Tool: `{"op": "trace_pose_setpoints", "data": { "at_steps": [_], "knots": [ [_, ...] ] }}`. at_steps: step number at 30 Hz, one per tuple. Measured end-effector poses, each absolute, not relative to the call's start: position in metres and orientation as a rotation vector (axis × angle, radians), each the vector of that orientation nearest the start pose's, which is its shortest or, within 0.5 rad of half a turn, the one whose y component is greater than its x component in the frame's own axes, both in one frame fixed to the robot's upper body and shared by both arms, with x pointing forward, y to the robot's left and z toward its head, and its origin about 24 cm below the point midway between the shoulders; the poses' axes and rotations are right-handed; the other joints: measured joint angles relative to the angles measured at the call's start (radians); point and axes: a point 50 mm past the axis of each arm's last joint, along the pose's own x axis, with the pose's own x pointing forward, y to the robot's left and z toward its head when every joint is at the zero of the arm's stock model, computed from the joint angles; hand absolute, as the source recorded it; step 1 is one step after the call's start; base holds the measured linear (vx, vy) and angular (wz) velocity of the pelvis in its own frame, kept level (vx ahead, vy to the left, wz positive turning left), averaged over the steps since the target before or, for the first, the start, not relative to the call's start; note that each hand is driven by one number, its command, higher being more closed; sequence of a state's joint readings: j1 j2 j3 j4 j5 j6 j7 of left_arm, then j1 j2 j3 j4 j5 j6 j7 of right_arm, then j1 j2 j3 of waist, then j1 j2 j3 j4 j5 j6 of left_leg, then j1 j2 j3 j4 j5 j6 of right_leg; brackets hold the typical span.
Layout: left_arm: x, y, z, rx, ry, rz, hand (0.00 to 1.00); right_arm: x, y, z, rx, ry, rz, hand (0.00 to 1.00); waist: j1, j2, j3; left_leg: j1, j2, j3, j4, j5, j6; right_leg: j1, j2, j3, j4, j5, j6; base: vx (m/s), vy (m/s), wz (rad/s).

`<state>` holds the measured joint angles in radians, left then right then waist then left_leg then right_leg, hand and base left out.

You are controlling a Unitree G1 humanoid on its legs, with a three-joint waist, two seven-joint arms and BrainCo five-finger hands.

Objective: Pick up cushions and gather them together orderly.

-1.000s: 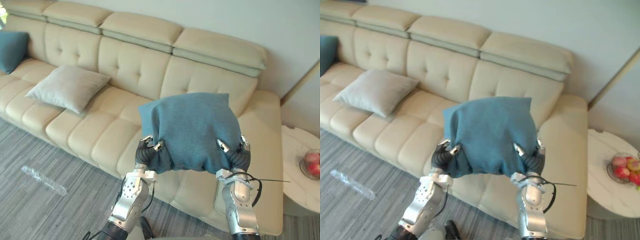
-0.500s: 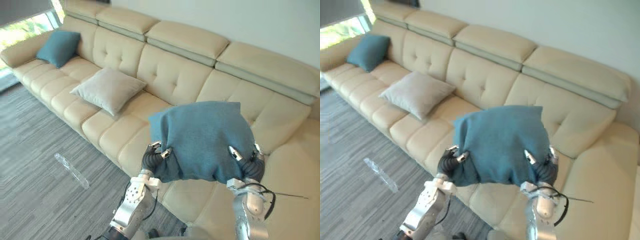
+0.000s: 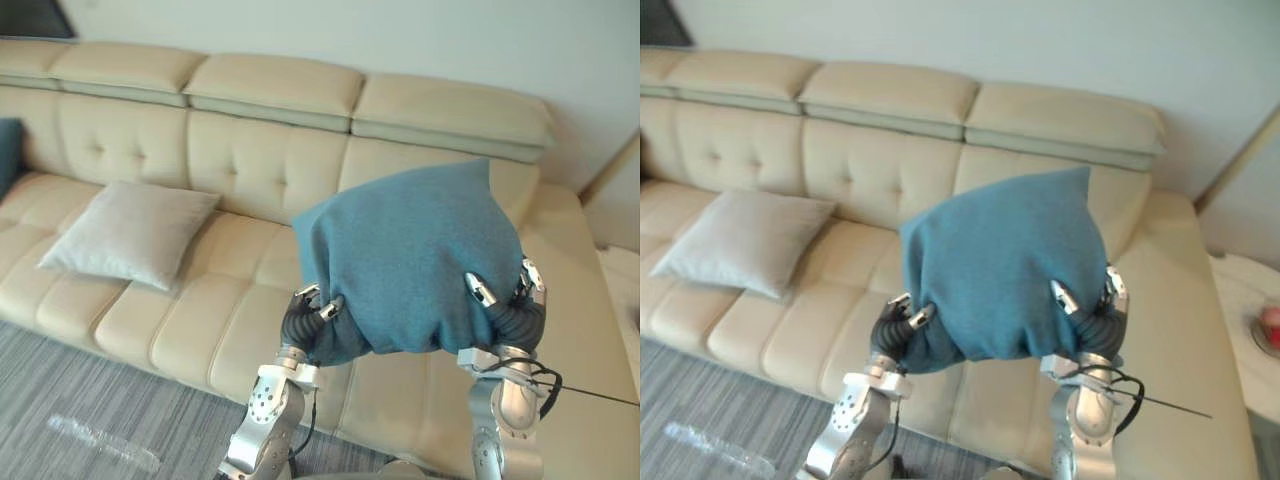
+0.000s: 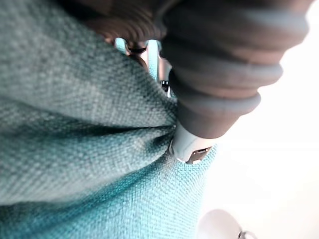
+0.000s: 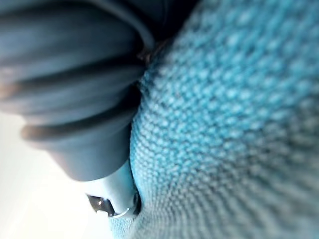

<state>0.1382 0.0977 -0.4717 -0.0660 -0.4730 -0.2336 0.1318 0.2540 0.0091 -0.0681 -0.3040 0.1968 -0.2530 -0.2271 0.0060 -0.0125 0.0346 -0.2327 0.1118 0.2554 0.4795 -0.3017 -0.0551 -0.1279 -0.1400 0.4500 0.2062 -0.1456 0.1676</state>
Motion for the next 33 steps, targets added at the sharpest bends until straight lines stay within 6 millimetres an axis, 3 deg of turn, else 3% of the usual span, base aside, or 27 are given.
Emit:
{"op": "trace_pose_setpoints", "data": {
  "at_steps": [4,6,7,9,11,15,20,24,29,33],
  "knots": [
    [0.207,0.078,0.031,-0.448,0.017,-0.219,1.00,0.199,-0.195,0.062,0.184,-0.237,-0.377,1.00,-0.007,-0.007,-0.002,0.044,-0.024,0.095,-0.037,-0.002,0.021,-0.058,-0.021,0.000,-0.003,0.065,0.026,0.06,0.190,-0.88],
    [0.209,0.085,0.024,-0.430,0.038,-0.189,1.00,0.209,-0.192,0.052,0.186,-0.195,-0.351,1.00,-0.007,-0.006,-0.007,0.063,-0.020,0.146,-0.082,0.005,0.032,-0.092,-0.017,-0.060,-0.025,0.108,0.010,0.01,0.083,-1.05],
    [0.210,0.089,0.022,-0.424,0.043,-0.168,1.00,0.216,-0.188,0.047,0.190,-0.173,-0.332,1.00,-0.006,-0.006,-0.006,0.065,-0.014,0.171,-0.105,0.008,0.037,-0.131,-0.010,-0.151,-0.023,0.123,0.003,-0.01,0.012,-0.81],
    [0.210,0.091,0.018,-0.418,0.058,-0.159,1.00,0.221,-0.188,0.042,0.184,-0.148,-0.323,1.00,-0.003,-0.001,-0.008,0.072,-0.014,0.170,-0.129,0.009,0.039,-0.150,0.001,-0.228,-0.015,0.128,-0.005,-0.01,-0.022,-0.61],
    [0.210,0.091,0.014,-0.412,0.077,-0.156,1.00,0.221,-0.193,0.033,0.155,-0.107,-0.321,1.00,-0.019,0.010,-0.008,0.083,-0.020,0.132,-0.150,0.021,0.044,-0.118,-0.002,-0.280,-0.054,0.105,-0.057,0.03,-0.096,-0.06],
    [0.207,0.083,0.008,-0.402,0.110,-0.186,1.00,0.210,-0.201,0.020,0.128,-0.043,-0.349,1.00,-0.026,0.039,-0.015,0.169,-0.014,0.062,-0.218,0.070,0.012,-0.019,0.014,-0.320,-0.095,0.108,-0.051,0.07,-0.114,0.19],
    [0.208,0.081,0.010,-0.393,0.099,-0.201,1.00,0.209,-0.203,0.021,0.129,-0.048,-0.354,1.00,-0.027,0.053,-0.023,0.157,0.017,0.003,-0.164,0.095,0.000,0.046,0.023,-0.377,-0.133,0.103,-0.060,0.04,-0.121,0.29],
    [0.208,0.080,0.012,-0.400,0.093,-0.202,1.00,0.210,-0.204,0.025,0.141,-0.065,-0.353,1.00,-0.015,0.057,-0.026,0.130,0.012,-0.052,-0.132,0.102,-0.002,0.064,0.025,-0.395,-0.152,0.104,-0.062,-0.02,-0.041,0.21],
    [0.209,0.080,0.018,-0.398,0.064,-0.210,1.00,0.211,-0.203,0.031,0.143,-0.091,-0.350,1.00,-0.003,0.057,-0.026,0.173,-0.005,-0.074,-0.284,0.125,-0.030,0.055,0.028,-0.394,-0.199,0.136,-0.071,-0.07,0.004,0.05],
    [0.209,0.080,0.024,-0.372,0.034,-0.219,1.00,0.211,-0.201,0.031,0.152,-0.093,-0.356,1.00,-0.001,0.049,-0.032,0.179,-0.017,-0.050,-0.343,0.146,-0.028,0.029,0.025,-0.362,-0.229,0.159,-0.080,-0.10,0.004,-0.22]
  ]
}}
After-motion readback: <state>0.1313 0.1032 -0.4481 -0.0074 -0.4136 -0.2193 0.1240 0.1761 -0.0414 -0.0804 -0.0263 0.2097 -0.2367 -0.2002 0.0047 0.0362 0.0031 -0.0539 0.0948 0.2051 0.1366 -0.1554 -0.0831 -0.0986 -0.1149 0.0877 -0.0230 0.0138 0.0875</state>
